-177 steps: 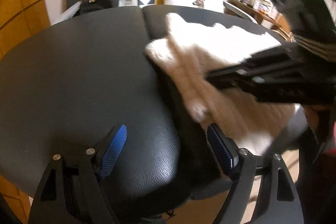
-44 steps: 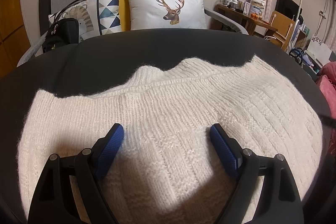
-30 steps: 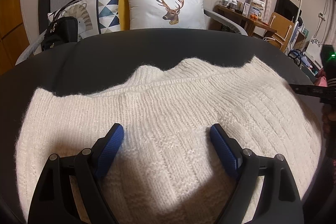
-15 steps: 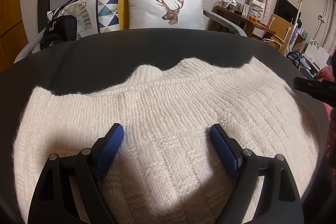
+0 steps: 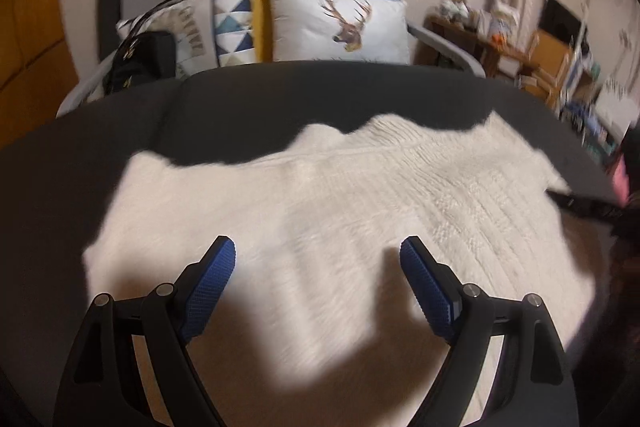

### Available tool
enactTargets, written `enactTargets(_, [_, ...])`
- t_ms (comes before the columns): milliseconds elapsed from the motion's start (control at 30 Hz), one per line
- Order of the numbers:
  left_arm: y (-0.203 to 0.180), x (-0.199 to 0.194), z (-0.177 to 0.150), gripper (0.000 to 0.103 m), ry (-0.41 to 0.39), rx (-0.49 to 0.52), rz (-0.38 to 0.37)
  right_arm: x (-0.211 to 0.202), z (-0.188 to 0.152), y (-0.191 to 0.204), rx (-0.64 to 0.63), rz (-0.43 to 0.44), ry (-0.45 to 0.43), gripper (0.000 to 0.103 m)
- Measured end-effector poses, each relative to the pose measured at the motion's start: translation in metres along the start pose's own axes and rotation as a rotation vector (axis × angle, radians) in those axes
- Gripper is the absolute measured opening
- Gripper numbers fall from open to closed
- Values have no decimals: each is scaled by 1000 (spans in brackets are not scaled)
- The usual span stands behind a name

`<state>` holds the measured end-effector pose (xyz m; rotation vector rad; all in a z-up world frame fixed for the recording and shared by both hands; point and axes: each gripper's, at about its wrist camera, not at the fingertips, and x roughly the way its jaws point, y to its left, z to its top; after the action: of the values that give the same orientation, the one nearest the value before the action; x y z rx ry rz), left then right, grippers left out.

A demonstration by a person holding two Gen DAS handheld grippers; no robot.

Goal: Fold clothes
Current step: 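Roll the left gripper and grasp the sweater edge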

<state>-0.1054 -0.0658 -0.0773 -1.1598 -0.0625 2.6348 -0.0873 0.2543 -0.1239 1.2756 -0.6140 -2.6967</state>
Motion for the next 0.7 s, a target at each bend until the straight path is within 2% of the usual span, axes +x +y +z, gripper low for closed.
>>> enactTargets(100, [48, -22, 1, 87, 22, -168, -128, 3, 0, 3, 0, -3, -1, 17])
enactTargets(167, [85, -31, -1, 87, 51, -284, -184, 4, 0, 4, 4, 0, -1, 17])
enactTargets(300, [149, -41, -16, 87, 94, -440, -211, 0, -6, -3, 13, 7, -5, 17])
enactTargets(433, [187, -36, -38, 87, 134, -631, -325, 0, -7, -4, 9, 3, -10, 17])
enactTargets(500, [194, -32, -45, 87, 146, -666, -355, 0, -8, -4, 11, 2, -11, 17])
enactTargets(700, [193, -14, -55, 87, 206, -676, -447, 0, -8, -6, 18, 9, -10, 18])
